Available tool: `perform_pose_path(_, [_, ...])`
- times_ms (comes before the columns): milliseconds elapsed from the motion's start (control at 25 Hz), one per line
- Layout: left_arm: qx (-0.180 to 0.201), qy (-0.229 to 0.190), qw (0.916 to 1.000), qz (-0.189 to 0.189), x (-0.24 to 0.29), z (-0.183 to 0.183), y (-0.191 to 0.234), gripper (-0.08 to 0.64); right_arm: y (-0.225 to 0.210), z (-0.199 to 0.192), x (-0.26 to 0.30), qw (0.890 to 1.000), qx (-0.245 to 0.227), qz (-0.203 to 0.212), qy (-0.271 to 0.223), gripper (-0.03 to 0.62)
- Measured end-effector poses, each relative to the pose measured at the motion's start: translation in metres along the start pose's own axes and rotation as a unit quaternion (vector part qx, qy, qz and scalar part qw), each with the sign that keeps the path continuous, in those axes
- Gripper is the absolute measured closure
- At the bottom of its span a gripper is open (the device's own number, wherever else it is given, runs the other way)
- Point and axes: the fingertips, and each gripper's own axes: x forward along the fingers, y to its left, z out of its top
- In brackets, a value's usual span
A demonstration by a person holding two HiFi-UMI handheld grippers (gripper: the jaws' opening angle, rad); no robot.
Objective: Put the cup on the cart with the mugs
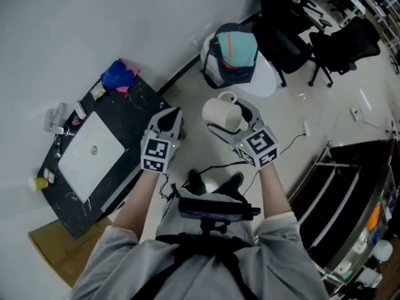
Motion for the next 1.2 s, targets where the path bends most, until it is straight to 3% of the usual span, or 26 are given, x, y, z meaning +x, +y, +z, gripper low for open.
perform_pose_path(320, [0.032,-0.008,0.9939,-0.105,0.063,0.038,-0.098,0.557,-0.063,-0.044,-0.110,0.991,0.055,-0.126,-0.005,0.139])
perform_pose_path(640, [0.069,-0.014,0.9758,-0.207,0.104,0.071,-0.237,0.557,-0.103,-0.095,-0.248,0.966,0.105,-0.237,-0.004,0.140])
perform_pose_path(920, [0.105,-0.028,0.9496,-0.294,0.134,0.102,-0.378,0.557,-0.125,-0.137,-0.377,0.937,0.136,-0.323,-0.014,0.139])
perform_pose_path(1200, [0.133,-0.046,0.9123,-0.384,0.155,0.132,-0.518,0.557,-0.134,-0.172,-0.505,0.897,0.158,-0.411,-0.023,0.138])
